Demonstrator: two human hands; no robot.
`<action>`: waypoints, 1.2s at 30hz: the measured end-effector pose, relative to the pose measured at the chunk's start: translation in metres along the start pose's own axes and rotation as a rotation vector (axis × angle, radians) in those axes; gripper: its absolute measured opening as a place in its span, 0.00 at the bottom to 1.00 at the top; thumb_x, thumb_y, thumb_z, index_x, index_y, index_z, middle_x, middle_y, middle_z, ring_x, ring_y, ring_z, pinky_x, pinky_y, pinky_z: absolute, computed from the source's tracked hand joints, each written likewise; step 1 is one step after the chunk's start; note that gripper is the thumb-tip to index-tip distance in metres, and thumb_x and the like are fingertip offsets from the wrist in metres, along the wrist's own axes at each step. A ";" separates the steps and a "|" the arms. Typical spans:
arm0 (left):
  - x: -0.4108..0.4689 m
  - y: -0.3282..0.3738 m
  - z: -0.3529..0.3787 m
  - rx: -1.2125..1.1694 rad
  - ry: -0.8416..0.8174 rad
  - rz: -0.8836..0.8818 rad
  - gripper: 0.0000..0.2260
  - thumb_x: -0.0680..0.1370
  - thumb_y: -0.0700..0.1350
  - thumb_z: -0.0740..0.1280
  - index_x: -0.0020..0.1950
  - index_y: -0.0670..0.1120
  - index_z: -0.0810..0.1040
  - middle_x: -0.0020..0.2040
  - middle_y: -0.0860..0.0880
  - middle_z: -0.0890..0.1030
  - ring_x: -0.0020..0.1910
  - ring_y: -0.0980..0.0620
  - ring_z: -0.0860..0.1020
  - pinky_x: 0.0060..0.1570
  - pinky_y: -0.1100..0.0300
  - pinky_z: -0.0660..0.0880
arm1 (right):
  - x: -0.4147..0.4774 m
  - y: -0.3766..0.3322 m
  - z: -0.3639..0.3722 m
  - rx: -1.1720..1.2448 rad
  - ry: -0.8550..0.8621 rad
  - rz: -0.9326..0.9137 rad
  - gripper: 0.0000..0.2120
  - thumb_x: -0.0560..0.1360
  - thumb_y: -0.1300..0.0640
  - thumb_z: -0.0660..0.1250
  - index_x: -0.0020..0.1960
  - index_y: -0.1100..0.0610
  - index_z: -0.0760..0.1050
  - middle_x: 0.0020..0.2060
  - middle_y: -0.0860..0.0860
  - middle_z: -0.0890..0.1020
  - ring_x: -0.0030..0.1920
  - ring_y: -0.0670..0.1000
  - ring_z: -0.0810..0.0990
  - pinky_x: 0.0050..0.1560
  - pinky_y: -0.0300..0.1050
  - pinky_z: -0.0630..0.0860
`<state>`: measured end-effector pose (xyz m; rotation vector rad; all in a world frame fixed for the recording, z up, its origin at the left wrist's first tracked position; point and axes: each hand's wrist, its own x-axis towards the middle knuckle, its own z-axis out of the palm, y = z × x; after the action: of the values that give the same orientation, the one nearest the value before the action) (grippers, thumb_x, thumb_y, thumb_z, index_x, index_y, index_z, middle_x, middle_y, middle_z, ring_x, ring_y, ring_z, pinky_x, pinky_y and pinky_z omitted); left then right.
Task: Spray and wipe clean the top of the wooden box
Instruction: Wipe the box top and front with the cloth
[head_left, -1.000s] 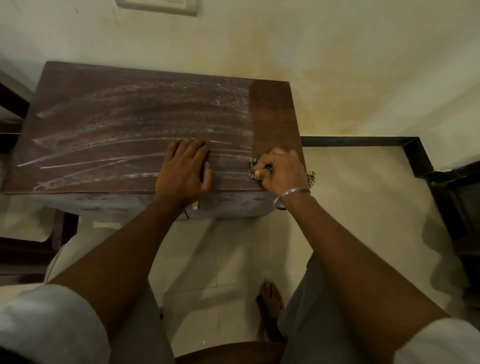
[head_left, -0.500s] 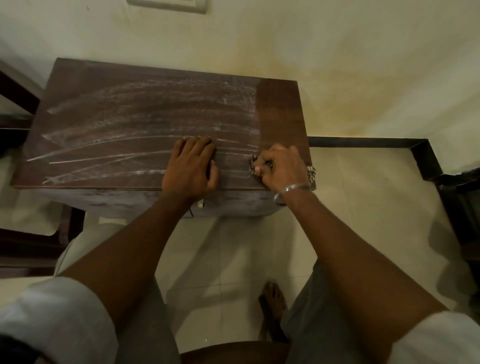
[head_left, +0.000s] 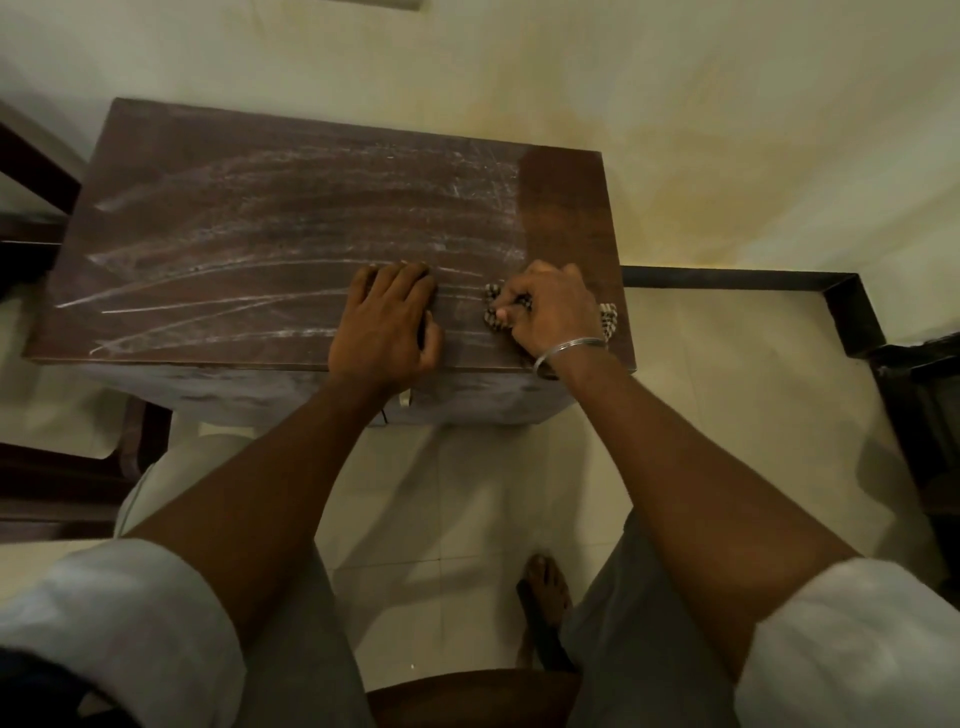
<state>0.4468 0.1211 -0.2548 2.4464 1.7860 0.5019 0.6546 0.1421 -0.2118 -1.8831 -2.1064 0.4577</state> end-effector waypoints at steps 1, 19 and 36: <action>0.000 0.000 -0.001 0.004 -0.002 0.001 0.23 0.78 0.51 0.56 0.67 0.40 0.76 0.67 0.42 0.77 0.67 0.42 0.73 0.71 0.42 0.64 | -0.001 -0.001 0.001 -0.005 0.007 0.010 0.02 0.72 0.53 0.73 0.42 0.46 0.82 0.46 0.44 0.79 0.48 0.52 0.70 0.46 0.52 0.75; 0.000 0.001 0.000 0.026 0.013 0.008 0.23 0.77 0.50 0.58 0.66 0.40 0.77 0.67 0.41 0.78 0.66 0.40 0.74 0.70 0.42 0.64 | -0.020 0.003 0.004 -0.032 -0.003 0.002 0.05 0.73 0.55 0.71 0.41 0.45 0.80 0.46 0.44 0.77 0.47 0.50 0.66 0.44 0.50 0.71; 0.001 0.001 0.000 0.015 -0.026 -0.019 0.25 0.77 0.52 0.56 0.68 0.40 0.76 0.68 0.42 0.77 0.68 0.42 0.73 0.72 0.43 0.63 | 0.057 0.001 -0.002 0.013 0.034 0.109 0.02 0.72 0.53 0.73 0.41 0.47 0.82 0.47 0.47 0.79 0.53 0.56 0.71 0.51 0.56 0.75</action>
<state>0.4479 0.1213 -0.2541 2.4313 1.8082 0.4554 0.6503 0.1991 -0.2104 -1.9920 -1.9820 0.4586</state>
